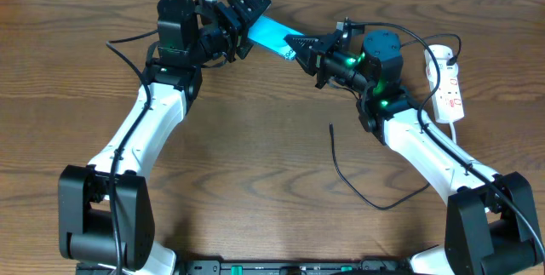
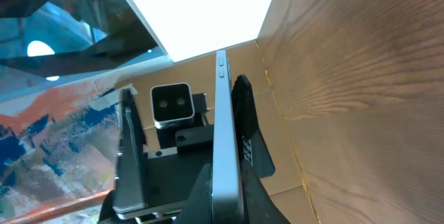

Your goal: Plug charger to phone and switch on socket

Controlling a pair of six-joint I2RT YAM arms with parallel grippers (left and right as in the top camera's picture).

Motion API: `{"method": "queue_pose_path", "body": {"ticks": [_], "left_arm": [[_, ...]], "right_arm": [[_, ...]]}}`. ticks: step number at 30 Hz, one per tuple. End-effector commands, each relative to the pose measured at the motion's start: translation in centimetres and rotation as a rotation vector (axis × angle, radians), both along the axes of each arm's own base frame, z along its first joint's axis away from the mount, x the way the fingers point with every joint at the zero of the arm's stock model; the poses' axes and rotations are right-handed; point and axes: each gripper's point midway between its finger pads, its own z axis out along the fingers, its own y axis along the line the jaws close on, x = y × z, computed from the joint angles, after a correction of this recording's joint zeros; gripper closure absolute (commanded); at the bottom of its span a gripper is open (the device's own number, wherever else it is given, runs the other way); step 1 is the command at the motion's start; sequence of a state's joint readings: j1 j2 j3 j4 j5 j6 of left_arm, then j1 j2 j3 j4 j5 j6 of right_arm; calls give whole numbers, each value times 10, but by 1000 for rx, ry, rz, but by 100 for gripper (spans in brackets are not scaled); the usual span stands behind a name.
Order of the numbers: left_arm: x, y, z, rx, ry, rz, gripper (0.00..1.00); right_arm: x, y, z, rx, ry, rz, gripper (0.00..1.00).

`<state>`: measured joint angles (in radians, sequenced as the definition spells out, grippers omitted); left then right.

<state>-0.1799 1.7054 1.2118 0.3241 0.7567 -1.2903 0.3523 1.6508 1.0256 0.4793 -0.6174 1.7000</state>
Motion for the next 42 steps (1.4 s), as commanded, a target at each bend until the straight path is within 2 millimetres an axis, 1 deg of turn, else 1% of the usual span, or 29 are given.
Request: {"method": "queue_pose_path", "body": {"ticks": [1,4,5,11,19,26,34,38,42], "left_arm": [[-6,-3,11,-29,-4,-17,32],[-6,-3,13,-65,32,-6,40],[-5,-3,15,-78,39,-3,40],[-3,-4,27,-144,45,6,40],[-5,-7,27,-193,108,12,41],[-9,-16,28,-193,110,-6,41],[-11,-21,30,-195,101,-24,41],[-12,-22,30,-195,102,-27,51],[-12,-22,30,-195,102,-28,56]], "right_arm": [[6,-1,8,12,-12,-41,99],[8,-2,8,10,-12,-58,99],[8,-2,8,15,-6,-60,99],[10,-4,7,17,-1,-75,99],[12,-2,9,18,-8,-102,99],[11,5,16,29,-41,-111,99],[11,6,17,29,-45,-119,99],[11,6,17,28,-45,-118,99],[11,6,17,29,-45,-118,99]]}}
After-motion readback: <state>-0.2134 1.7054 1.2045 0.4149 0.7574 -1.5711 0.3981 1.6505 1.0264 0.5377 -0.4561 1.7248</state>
